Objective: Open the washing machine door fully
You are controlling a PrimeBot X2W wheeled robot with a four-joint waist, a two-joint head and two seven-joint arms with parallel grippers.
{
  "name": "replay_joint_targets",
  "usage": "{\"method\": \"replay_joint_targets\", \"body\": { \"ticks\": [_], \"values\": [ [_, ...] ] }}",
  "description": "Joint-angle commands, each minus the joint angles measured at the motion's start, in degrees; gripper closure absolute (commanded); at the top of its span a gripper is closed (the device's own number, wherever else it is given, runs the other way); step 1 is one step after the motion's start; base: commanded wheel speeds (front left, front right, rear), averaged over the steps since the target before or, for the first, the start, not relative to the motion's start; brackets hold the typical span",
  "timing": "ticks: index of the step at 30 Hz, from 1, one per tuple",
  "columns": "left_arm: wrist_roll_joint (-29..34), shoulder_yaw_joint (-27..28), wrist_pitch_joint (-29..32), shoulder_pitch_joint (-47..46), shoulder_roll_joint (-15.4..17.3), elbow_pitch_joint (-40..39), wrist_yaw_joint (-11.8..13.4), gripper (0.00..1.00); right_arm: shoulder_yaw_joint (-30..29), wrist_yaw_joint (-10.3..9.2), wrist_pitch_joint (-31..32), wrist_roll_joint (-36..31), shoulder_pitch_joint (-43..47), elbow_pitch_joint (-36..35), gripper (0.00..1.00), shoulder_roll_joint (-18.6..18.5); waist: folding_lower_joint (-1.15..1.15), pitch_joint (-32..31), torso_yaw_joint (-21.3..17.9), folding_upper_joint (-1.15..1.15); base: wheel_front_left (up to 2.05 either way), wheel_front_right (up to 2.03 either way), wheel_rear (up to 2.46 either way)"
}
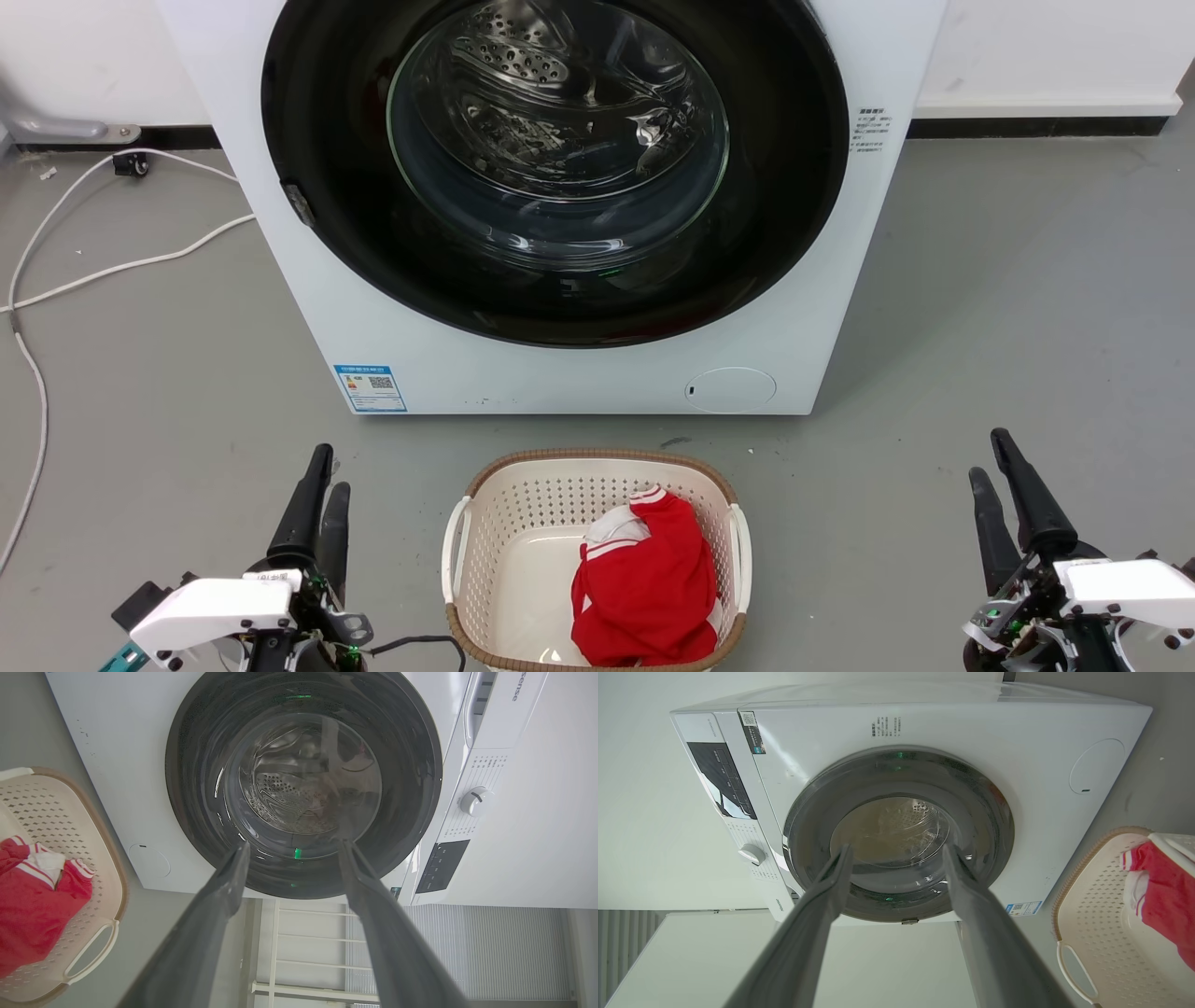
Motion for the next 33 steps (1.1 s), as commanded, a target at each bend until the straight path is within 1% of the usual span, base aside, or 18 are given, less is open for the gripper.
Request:
{"method": "replay_joint_targets", "body": {
  "ticks": [1, 4, 7, 11, 18, 24, 27, 28, 33],
  "values": [
    [0.5, -0.2, -0.8, -1.2, 0.2, -2.0, -0.1, 0.00, 0.5, 0.00, -0.8, -1.0, -0.8, -1.6, 0.00, -0.1, 0.00, 0.0, 0.0, 0.00, 0.00, 0.00, 0.00],
    [2.4, -0.3, -1.7, -1.2, 0.2, -3.4, -0.1, 0.00, 0.5, 0.00, -1.7, -3.2, -0.8, -2.3, 0.00, -0.1, 0.00, 0.0, 0.0, 0.00, 0.00, 0.00, 0.00],
    [5.5, -0.3, -2.5, -1.4, 0.2, -4.9, -0.1, 0.00, 0.5, 0.00, -2.5, -6.9, -0.8, -3.4, 0.00, -0.1, 0.00, 0.1, 0.0, 0.00, 0.00, 0.00, 0.00],
    [10.7, -0.5, -3.5, -1.8, 0.2, -6.8, -0.1, 0.00, 0.5, 0.00, -3.5, -13.8, -0.6, -5.3, 0.00, -0.1, 0.00, 0.1, 0.1, 0.00, 0.00, 0.00, 0.00],
    [21.3, -1.9, -5.2, -2.3, 1.5, -9.6, -0.1, 0.00, 0.8, 0.00, -5.3, -26.5, -0.5, -8.7, 0.00, -0.1, 0.00, 0.1, 0.3, 0.00, 0.00, 0.00, 0.00],
    [29.9, -2.9, -6.6, -2.0, 1.9, -10.9, -0.1, 0.00, 1.8, 0.00, -6.6, -38.0, 0.2, -10.2, 0.00, -0.1, 0.00, 0.1, 0.5, 0.00, 0.00, 0.00, 0.00],
    [33.3, -3.6, -7.3, -1.9, 2.0, -11.0, -0.1, 0.00, 2.1, 0.00, -7.3, -41.7, 0.7, -10.4, 0.00, -0.1, 0.00, 0.1, 0.5, 0.00, 0.00, 0.00, 0.00],
    [36.6, -4.2, -7.9, -1.8, 2.2, -11.0, -0.1, 0.00, 2.2, 0.00, -7.9, -44.4, 1.0, -10.4, 0.00, -0.1, 0.00, 0.1, 0.6, 0.00, 0.00, 0.00, 0.00],
    [41.8, -4.9, -8.9, -1.7, 2.6, -10.9, -0.1, 0.00, 2.5, 0.00, -8.7, -48.9, 1.3, -10.3, 0.00, -0.1, 0.00, 0.1, 0.6, 0.00, 0.00, 0.00, 0.00]
  ]
}}
